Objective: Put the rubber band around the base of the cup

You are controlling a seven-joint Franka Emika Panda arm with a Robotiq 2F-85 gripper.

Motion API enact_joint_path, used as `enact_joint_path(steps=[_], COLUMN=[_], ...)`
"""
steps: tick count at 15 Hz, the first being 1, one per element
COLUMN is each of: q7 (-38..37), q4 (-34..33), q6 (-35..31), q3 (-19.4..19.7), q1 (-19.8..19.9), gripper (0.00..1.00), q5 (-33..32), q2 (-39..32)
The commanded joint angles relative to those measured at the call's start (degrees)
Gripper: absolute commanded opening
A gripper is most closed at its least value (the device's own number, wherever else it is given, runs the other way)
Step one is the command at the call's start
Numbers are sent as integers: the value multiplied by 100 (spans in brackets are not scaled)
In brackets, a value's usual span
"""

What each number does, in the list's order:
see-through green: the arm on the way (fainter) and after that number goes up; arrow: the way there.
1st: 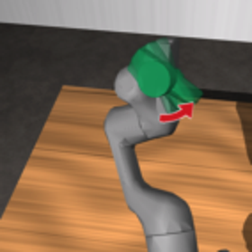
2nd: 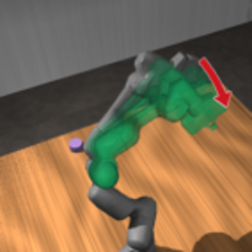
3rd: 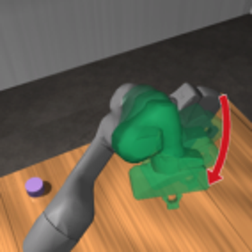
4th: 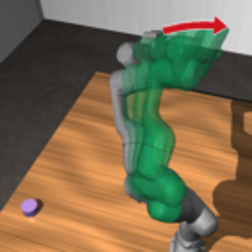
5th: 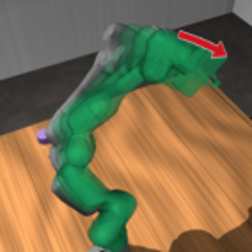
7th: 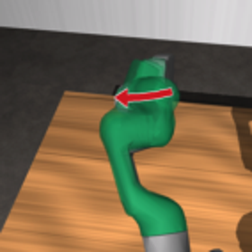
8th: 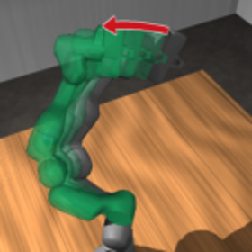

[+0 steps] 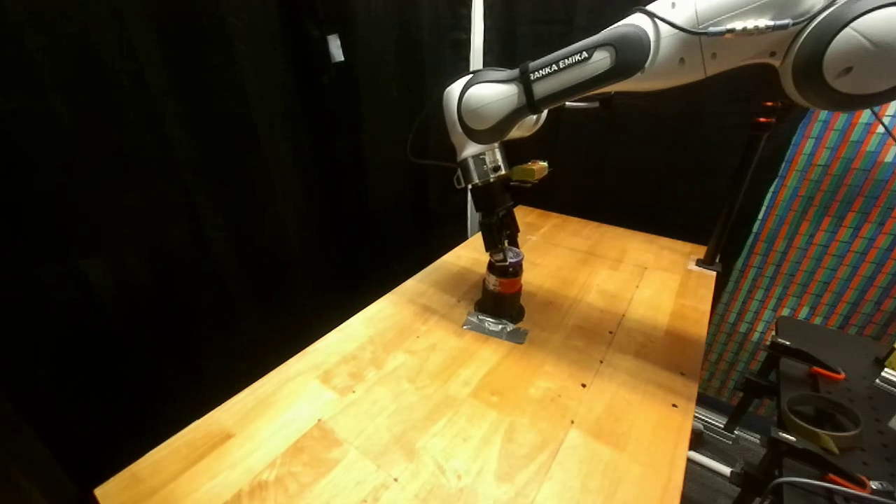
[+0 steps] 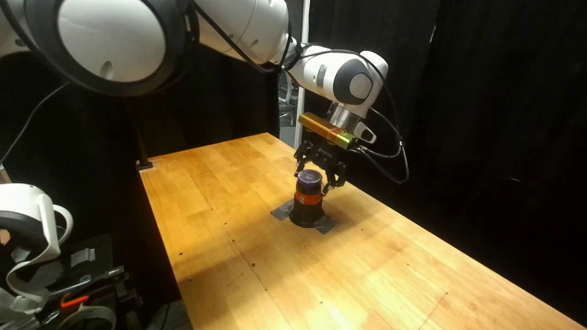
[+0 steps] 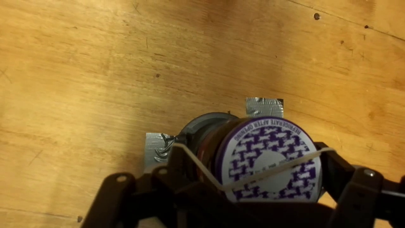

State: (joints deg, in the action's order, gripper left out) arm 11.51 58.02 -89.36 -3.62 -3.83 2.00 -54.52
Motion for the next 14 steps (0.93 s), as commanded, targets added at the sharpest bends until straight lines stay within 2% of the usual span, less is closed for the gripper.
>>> enact_joint_path(steps=[1, 10, 14], q7=[168, 205, 130], q4=[1363, 3241, 3875], q6=[-415, -1429, -2255], q3=[18, -36, -16], q1=[110, 248, 230], gripper=[100, 100, 100], q5=[-27, -39, -68], q2=[770, 1759, 2088])
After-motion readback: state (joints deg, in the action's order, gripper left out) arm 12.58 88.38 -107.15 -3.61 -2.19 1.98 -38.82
